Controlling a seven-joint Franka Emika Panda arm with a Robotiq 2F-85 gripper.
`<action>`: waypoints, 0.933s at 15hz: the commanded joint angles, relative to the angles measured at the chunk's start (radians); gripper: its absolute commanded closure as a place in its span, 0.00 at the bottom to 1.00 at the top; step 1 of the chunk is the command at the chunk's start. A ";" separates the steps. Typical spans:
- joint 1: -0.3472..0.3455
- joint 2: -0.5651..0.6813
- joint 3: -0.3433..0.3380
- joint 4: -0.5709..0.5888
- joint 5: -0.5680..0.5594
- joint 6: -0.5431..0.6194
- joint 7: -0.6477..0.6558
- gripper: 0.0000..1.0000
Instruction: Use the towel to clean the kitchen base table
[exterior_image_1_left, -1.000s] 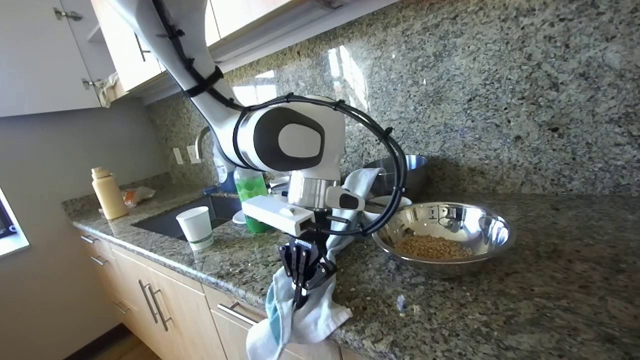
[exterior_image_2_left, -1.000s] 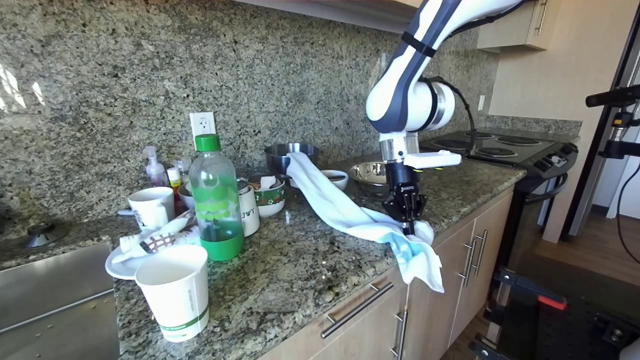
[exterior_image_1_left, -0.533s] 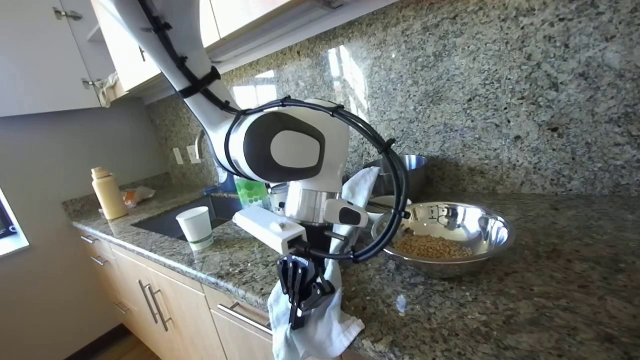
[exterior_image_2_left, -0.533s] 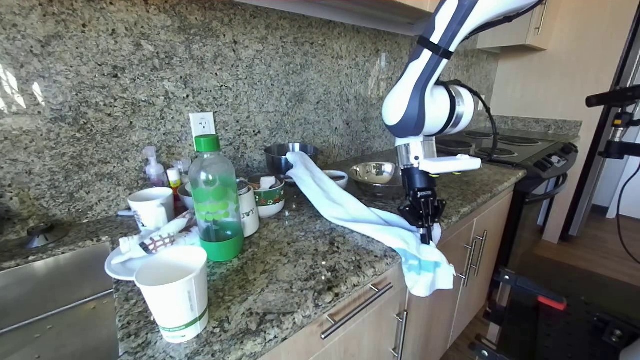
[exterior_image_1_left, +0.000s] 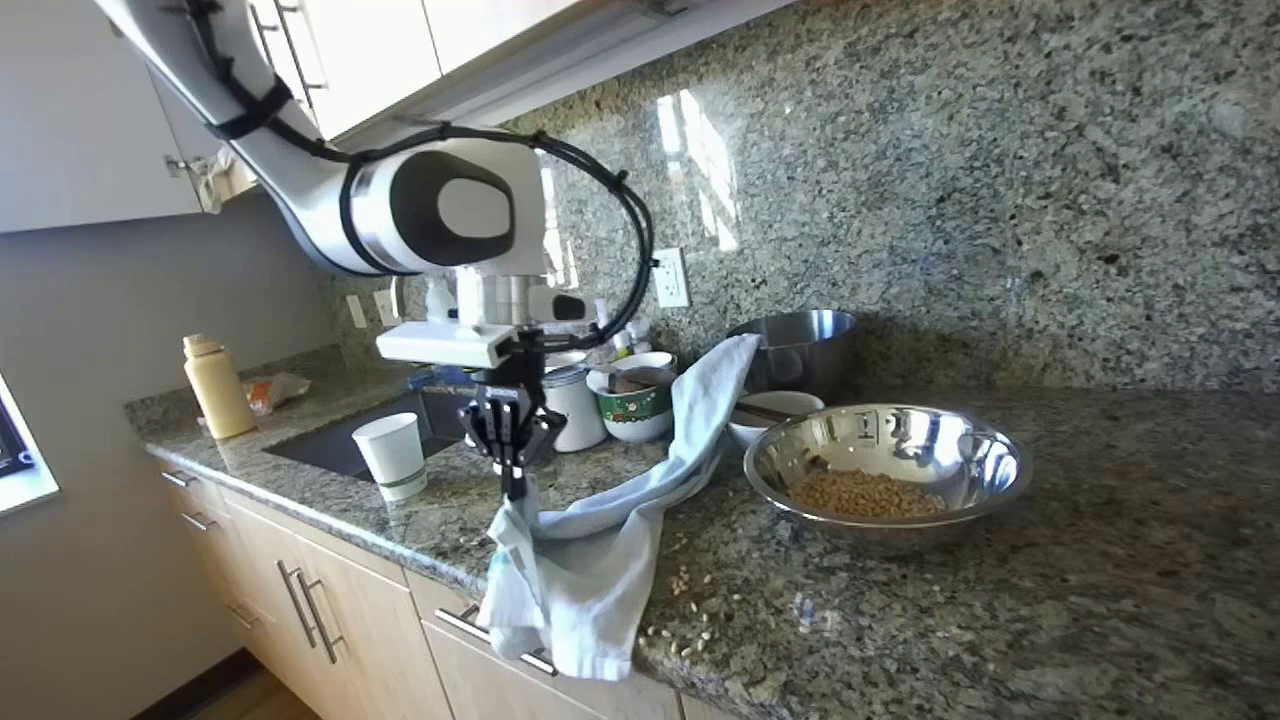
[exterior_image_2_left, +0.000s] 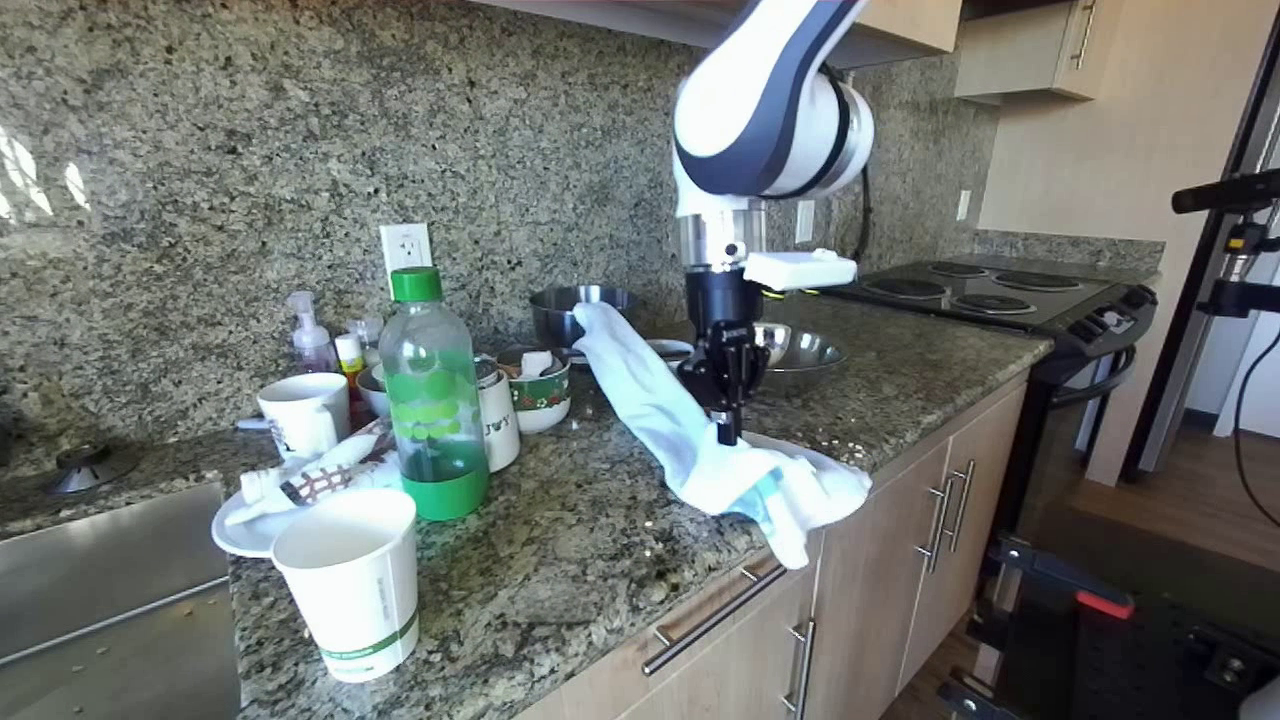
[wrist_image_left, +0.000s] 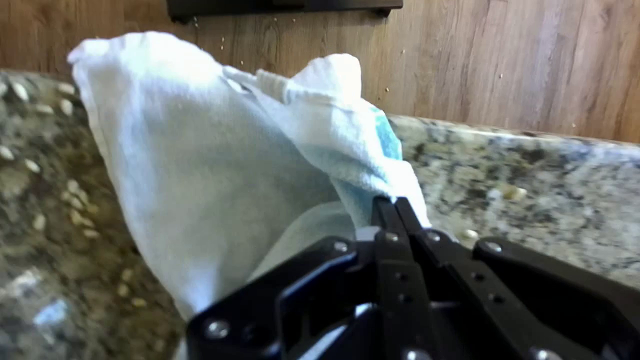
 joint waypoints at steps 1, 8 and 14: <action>0.066 -0.007 0.066 0.074 -0.031 -0.055 -0.016 1.00; 0.092 -0.006 0.095 0.152 0.000 -0.051 -0.017 1.00; 0.032 0.045 0.021 0.280 -0.018 -0.065 0.004 1.00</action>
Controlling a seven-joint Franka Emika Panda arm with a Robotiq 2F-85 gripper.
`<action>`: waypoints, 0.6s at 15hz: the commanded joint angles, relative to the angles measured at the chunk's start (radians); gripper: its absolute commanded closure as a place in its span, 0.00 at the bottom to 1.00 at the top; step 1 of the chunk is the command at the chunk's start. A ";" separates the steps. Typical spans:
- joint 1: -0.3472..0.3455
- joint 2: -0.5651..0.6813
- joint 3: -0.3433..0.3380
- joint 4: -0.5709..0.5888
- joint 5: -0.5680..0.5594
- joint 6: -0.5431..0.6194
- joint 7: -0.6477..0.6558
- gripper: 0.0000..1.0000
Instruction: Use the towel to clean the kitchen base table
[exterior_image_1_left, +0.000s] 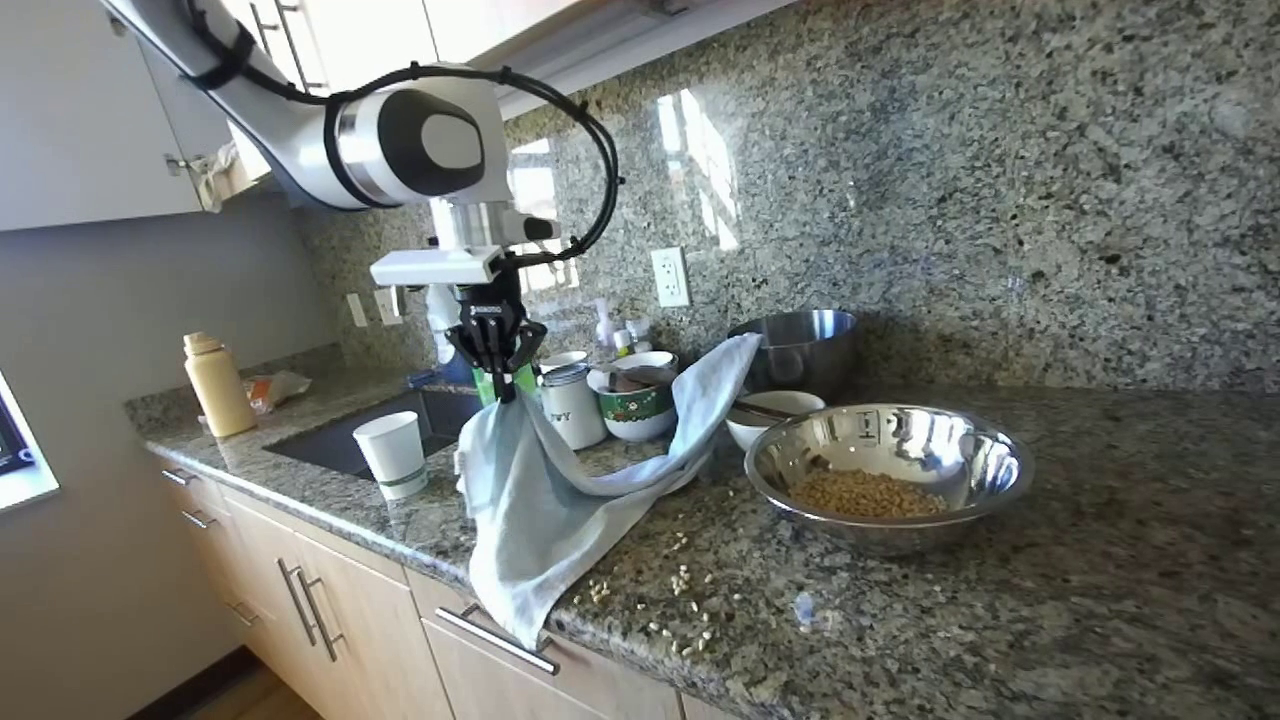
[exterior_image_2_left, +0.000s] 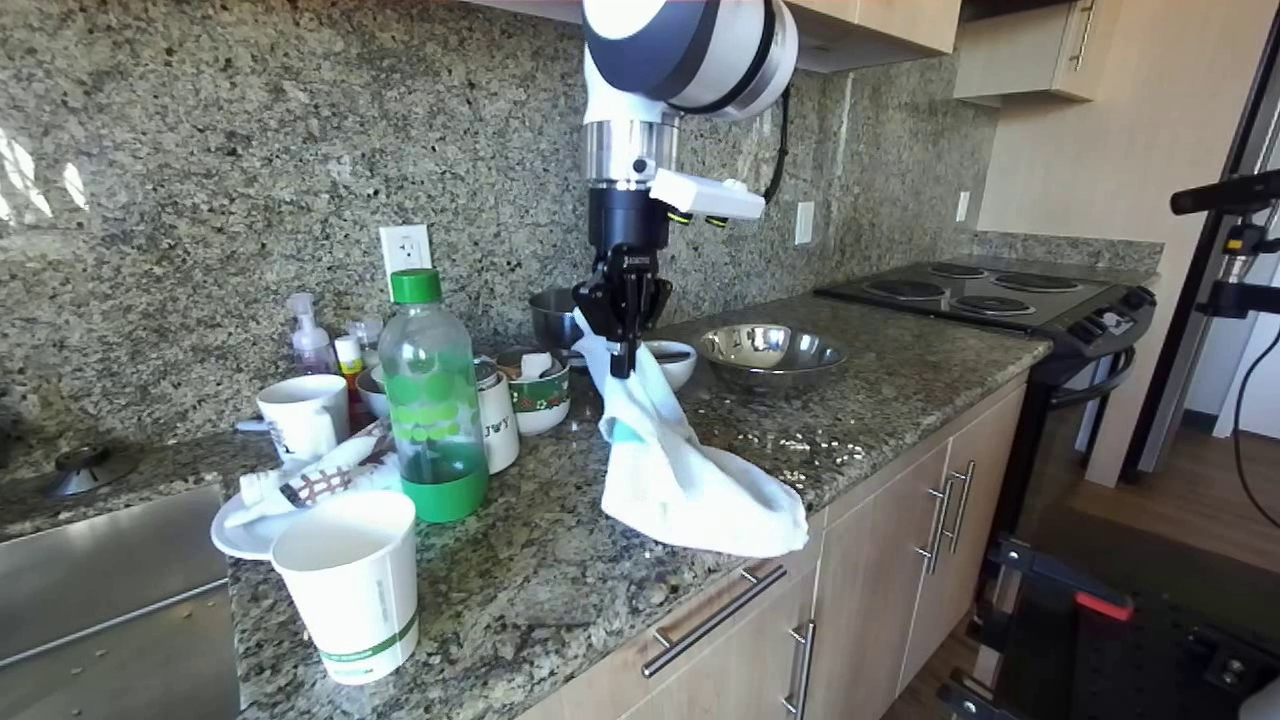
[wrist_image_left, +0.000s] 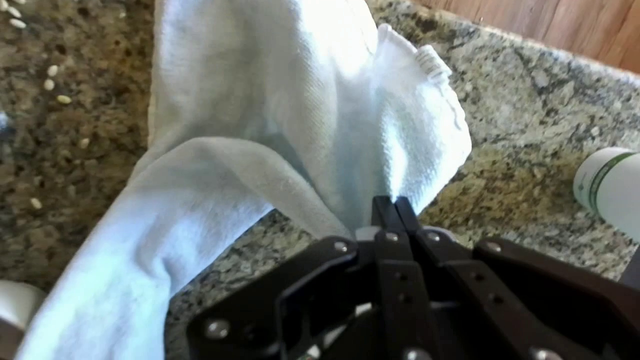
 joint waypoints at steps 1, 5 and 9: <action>-0.037 0.062 -0.033 0.113 -0.016 -0.038 0.016 1.00; -0.059 0.164 -0.060 0.272 -0.032 -0.071 0.034 1.00; -0.065 0.280 -0.068 0.458 -0.032 -0.125 0.061 1.00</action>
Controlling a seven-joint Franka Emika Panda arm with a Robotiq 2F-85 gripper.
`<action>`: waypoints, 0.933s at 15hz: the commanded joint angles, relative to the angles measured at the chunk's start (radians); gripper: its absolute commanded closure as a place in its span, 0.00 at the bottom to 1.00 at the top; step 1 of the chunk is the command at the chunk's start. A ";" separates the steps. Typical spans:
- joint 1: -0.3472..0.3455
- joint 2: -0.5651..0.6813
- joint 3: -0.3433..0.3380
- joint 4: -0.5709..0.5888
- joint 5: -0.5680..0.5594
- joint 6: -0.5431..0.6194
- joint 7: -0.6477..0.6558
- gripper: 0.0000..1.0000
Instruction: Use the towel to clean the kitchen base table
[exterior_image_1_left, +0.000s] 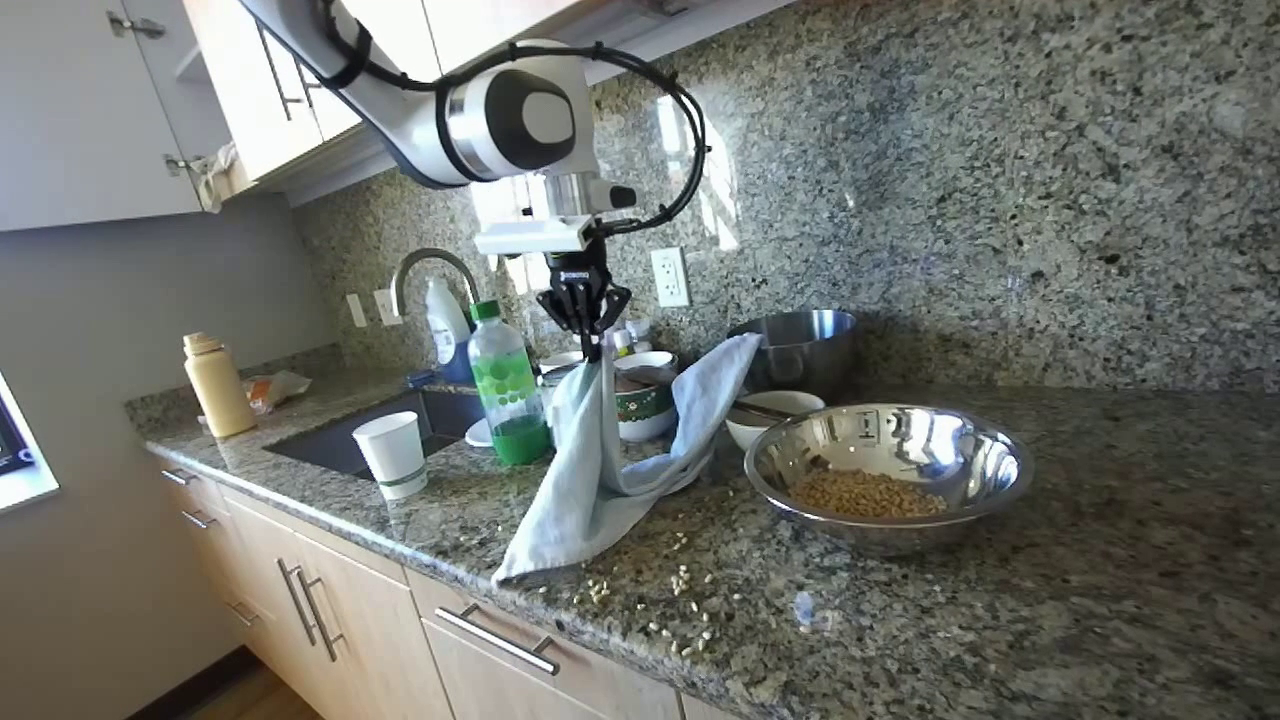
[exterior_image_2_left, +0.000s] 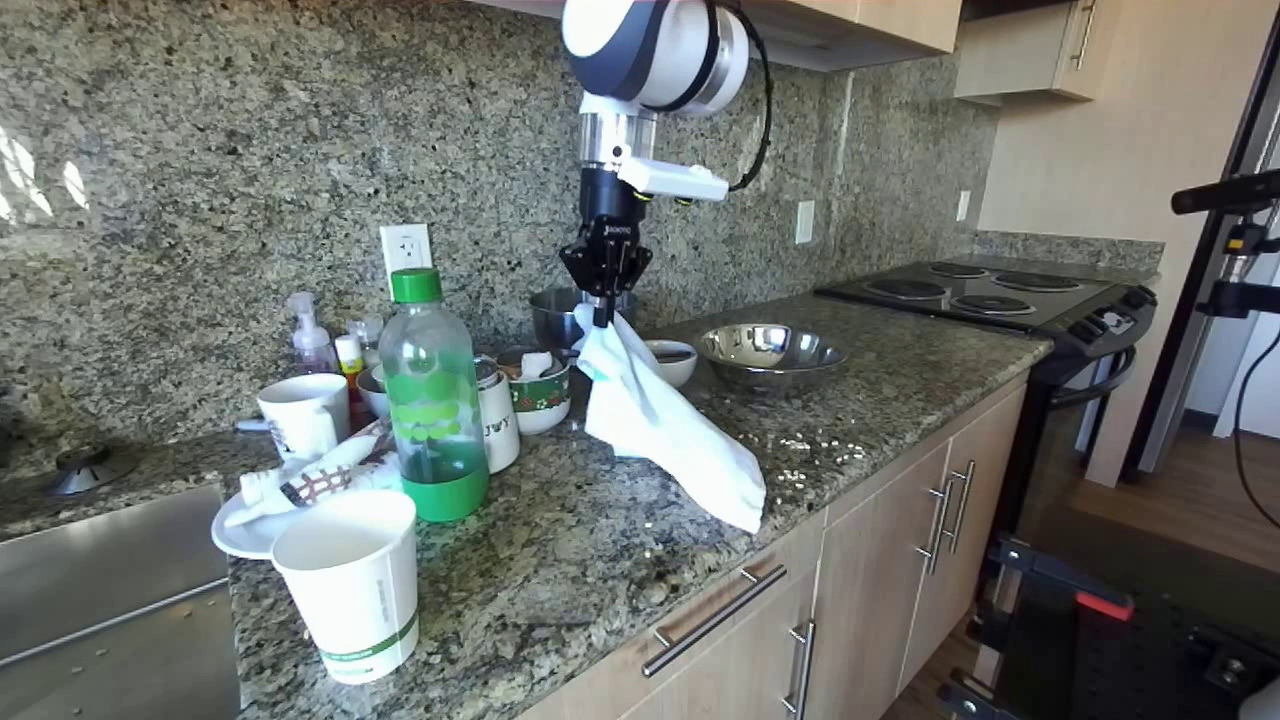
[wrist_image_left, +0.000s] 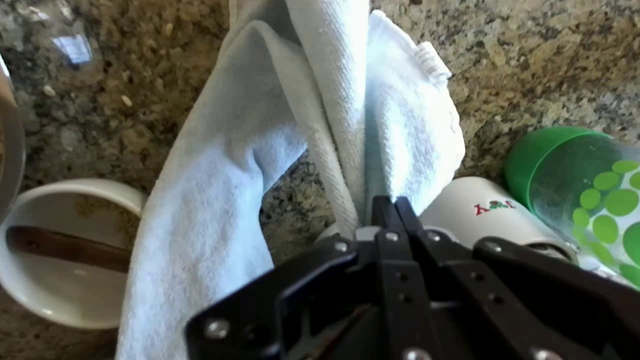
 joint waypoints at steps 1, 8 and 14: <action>-0.002 0.120 -0.007 0.205 -0.027 -0.089 0.071 1.00; 0.008 0.249 -0.024 0.414 -0.037 -0.152 0.187 1.00; 0.013 0.304 -0.030 0.499 -0.053 -0.156 0.242 1.00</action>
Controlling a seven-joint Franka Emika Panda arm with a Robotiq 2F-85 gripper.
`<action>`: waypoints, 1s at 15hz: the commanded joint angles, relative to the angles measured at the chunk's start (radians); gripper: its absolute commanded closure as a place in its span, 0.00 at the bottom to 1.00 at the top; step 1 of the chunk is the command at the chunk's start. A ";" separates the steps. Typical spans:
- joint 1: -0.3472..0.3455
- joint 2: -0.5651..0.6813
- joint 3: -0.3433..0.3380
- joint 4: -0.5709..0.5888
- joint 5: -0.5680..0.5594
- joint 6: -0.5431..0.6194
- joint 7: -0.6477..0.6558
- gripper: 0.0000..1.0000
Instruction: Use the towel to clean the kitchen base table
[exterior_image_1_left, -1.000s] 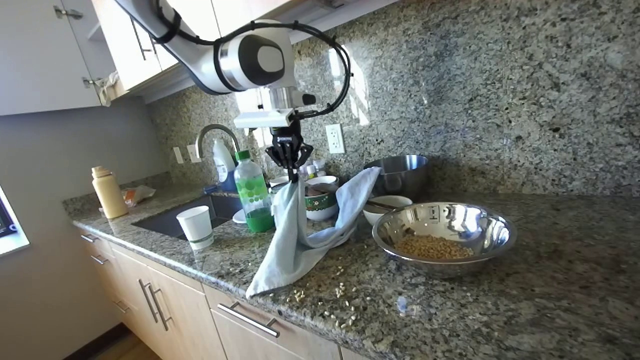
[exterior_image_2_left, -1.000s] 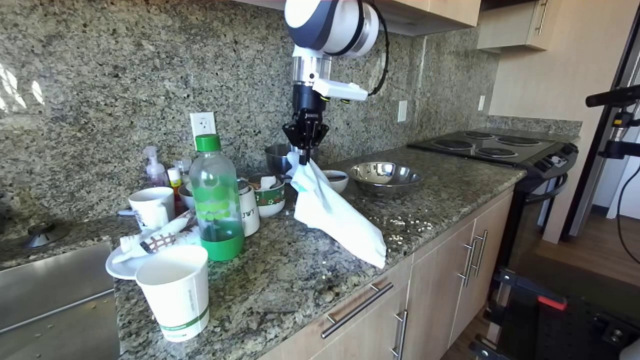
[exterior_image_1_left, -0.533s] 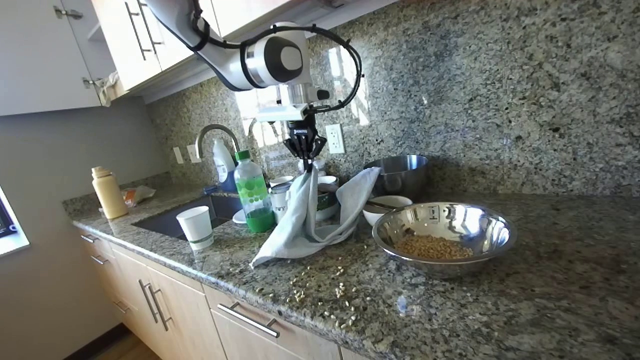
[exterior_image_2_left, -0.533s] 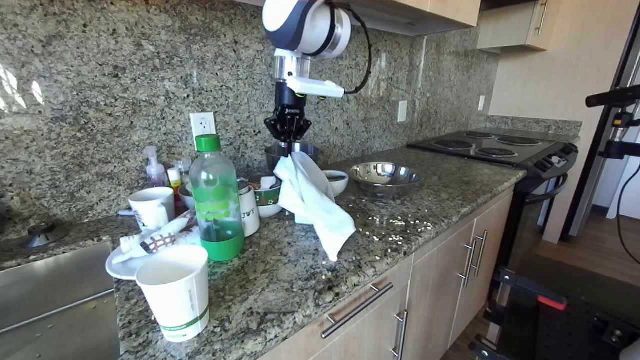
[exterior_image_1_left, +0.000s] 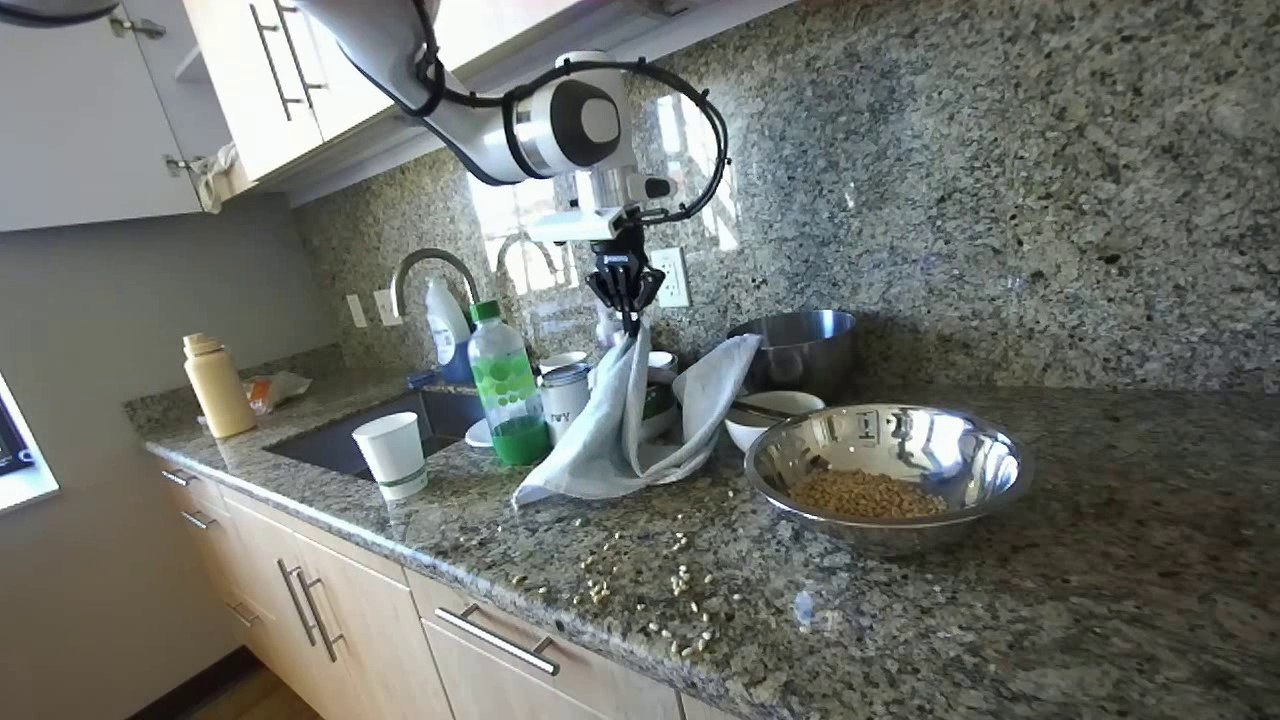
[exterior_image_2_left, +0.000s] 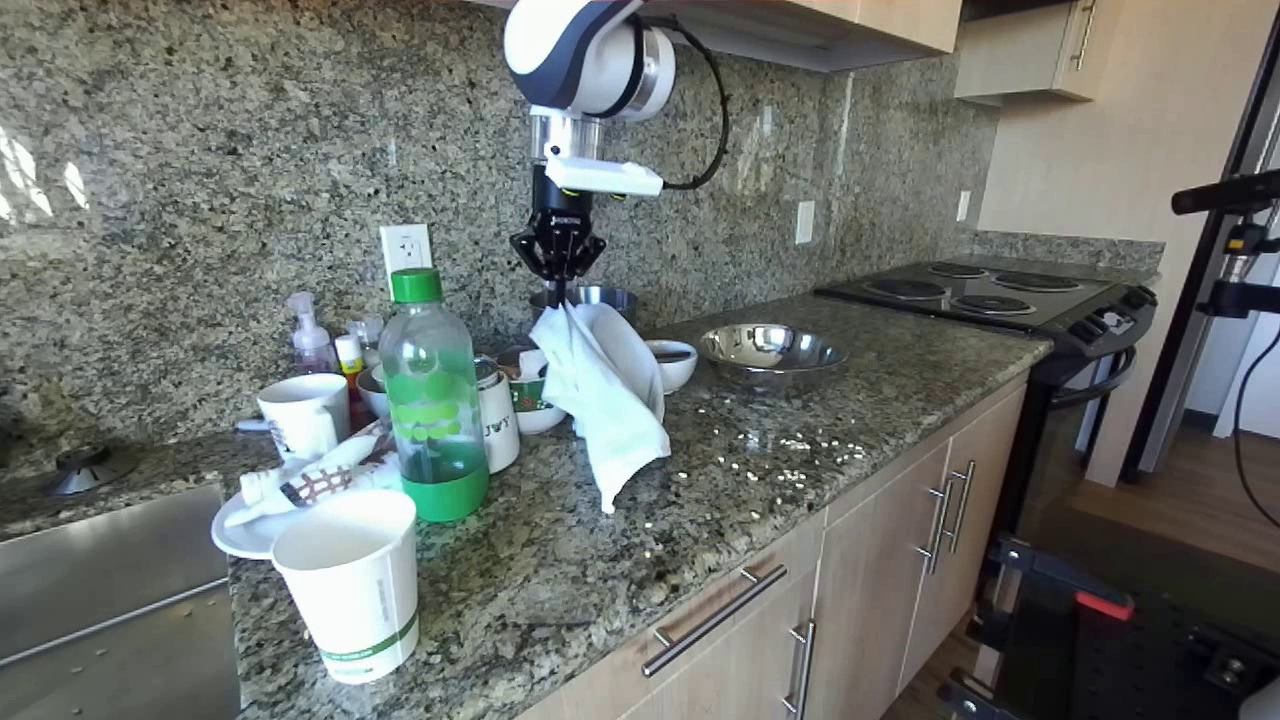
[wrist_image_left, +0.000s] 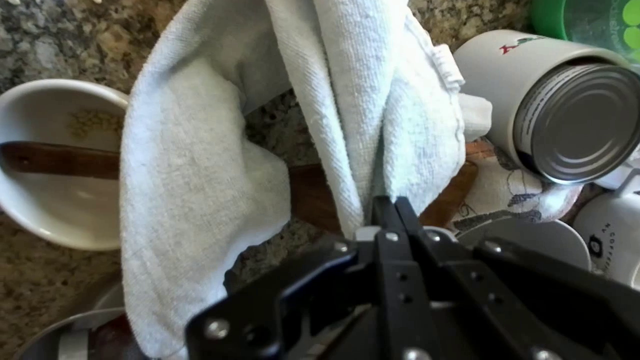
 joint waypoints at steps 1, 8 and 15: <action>0.011 0.039 -0.015 0.077 -0.030 -0.041 0.048 1.00; -0.012 0.065 0.018 0.122 0.016 -0.053 0.014 0.52; -0.033 -0.252 0.055 -0.236 0.115 -0.113 -0.056 0.02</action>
